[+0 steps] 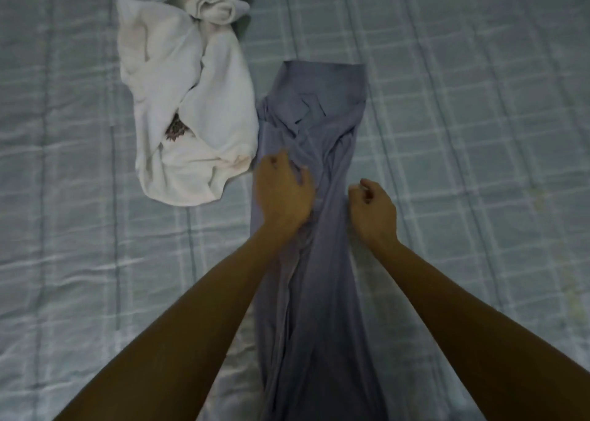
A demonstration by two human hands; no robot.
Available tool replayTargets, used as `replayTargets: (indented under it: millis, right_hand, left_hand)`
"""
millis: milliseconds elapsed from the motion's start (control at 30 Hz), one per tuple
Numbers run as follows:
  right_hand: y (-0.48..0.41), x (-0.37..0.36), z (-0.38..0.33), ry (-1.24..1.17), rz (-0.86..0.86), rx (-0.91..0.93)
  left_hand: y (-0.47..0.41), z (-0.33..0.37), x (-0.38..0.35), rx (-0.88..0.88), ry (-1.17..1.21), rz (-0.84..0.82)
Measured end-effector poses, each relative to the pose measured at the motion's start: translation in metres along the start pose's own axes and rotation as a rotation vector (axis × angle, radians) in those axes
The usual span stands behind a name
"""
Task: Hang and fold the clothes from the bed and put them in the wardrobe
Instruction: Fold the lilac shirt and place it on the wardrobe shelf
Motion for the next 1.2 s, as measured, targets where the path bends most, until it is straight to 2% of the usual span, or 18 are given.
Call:
replayTargets:
  millis: [133,200,267,333,400,467,500,567,633,700,800,900,967,1033,1067,1167,1200]
  right_hand:
    - [-0.058,-0.020,-0.023,-0.198,0.028,-0.075]
    - [-0.083,-0.027,-0.038,-0.225,0.057,-0.069]
    - [-0.105,-0.035,-0.051,-0.205,0.043,-0.092]
    - [-0.119,-0.045,-0.062,-0.226,0.025,-0.149]
    - [-0.125,-0.033,-0.077,-0.244,0.154,-0.095]
    - [-0.113,-0.024,-0.110,-0.225,0.333,0.094]
    - [-0.103,-0.029,-0.126,-0.229,0.357,0.195]
    - [-0.085,-0.066,-0.150,-0.090,0.248,0.323]
    - [-0.071,-0.126,-0.157,0.107,-0.043,0.368]
    - [-0.055,-0.153,-0.161,0.097,-0.185,0.423]
    - [-0.051,-0.137,-0.154,-0.075,-0.204,0.387]
    - [-0.051,-0.083,-0.132,-0.095,0.035,0.350]
    - [-0.049,-0.068,-0.111,-0.102,0.061,0.299]
    - [-0.044,-0.063,-0.090,-0.086,0.037,0.280]
    - [-0.039,-0.060,-0.082,-0.074,0.030,0.283]
    - [-0.023,-0.056,-0.058,-0.026,0.008,0.268]
    - [-0.016,-0.056,-0.048,-0.012,-0.002,0.247]
  left_hand:
    - [-0.068,-0.032,0.019,0.112,-0.250,0.114]
    - [-0.091,-0.047,0.017,0.049,-0.320,0.065]
    - [-0.100,-0.056,0.003,-0.058,-0.410,-0.056]
    - [-0.104,-0.066,-0.005,-0.115,-0.494,-0.091]
    - [-0.104,-0.067,-0.006,-0.112,-0.521,-0.064]
    - [-0.104,-0.066,-0.006,-0.109,-0.535,-0.034]
    - [-0.104,-0.066,-0.005,-0.107,-0.537,-0.023]
    - [-0.103,-0.068,0.003,-0.079,-0.516,0.028]
    - [-0.102,-0.072,0.024,-0.016,-0.456,0.142]
    - [-0.097,-0.077,0.047,0.014,-0.353,0.256]
    - [-0.082,-0.069,0.059,-0.124,-0.318,0.272]
    - [-0.057,-0.040,0.037,-0.365,-0.257,0.082]
    - [-0.033,-0.014,0.011,-0.555,-0.224,-0.053]
    - [-0.008,0.000,-0.012,-0.629,-0.256,-0.125]
    - [-0.002,0.001,-0.017,-0.575,-0.238,-0.125]
    - [0.009,-0.014,-0.007,-0.228,-0.048,-0.044]
    - [0.018,-0.018,-0.005,-0.170,-0.017,-0.032]
Point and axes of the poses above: each hand's wrist, its own y-axis away from the middle knuckle, its own x-axis out of the back of the hand, z = x × y, the point moved 10 cm from there along -y, towards the middle knuckle, and after that the axes turned 3 degrees about z, right-handed, at the moved point
